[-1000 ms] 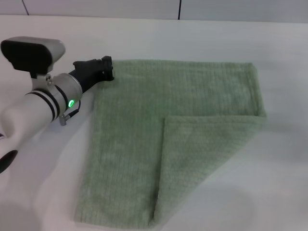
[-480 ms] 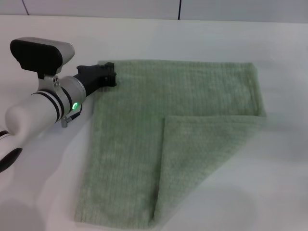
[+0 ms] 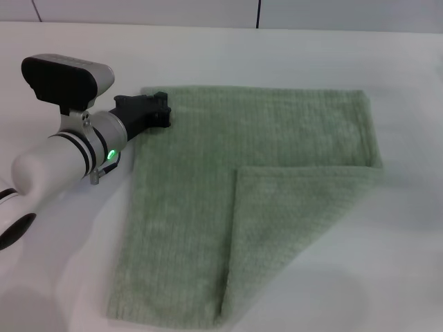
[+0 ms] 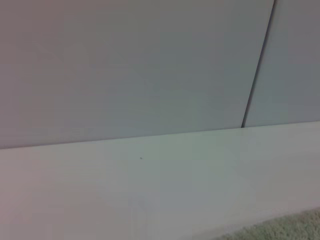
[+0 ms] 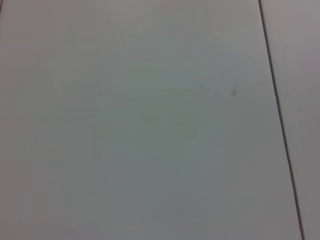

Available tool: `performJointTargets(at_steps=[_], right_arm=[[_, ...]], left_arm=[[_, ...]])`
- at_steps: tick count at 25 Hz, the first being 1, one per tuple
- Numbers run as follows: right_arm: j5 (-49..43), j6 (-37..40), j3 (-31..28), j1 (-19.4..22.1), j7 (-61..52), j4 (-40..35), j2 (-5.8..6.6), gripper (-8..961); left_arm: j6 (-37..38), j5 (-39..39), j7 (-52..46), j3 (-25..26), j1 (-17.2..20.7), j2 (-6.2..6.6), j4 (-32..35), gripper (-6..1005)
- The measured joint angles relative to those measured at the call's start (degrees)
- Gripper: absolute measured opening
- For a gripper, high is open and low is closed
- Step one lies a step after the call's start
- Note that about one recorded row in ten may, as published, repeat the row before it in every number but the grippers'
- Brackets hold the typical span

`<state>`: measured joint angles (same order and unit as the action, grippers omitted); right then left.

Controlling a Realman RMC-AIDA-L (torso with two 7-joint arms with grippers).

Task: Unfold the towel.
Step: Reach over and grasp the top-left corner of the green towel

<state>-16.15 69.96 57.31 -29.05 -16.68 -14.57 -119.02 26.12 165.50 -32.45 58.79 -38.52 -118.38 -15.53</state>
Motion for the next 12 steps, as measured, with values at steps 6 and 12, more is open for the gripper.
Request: performJointTargets(at_steps=[6, 12], right_arm=[[-1.18, -3.77, 5.3, -0.32, -8.49, -2.44, 0.46, 806], [-25.44, -13.48, 8.87, 0.04, -33.81, -15.72, 1.36, 806]], left_arm=[[-0.12, -0.01, 0.06, 0.05, -0.51, -0.09, 0.78, -2], [-0.2, 0.0, 0.09, 0.23, -0.62, -0.1, 0.76, -2]])
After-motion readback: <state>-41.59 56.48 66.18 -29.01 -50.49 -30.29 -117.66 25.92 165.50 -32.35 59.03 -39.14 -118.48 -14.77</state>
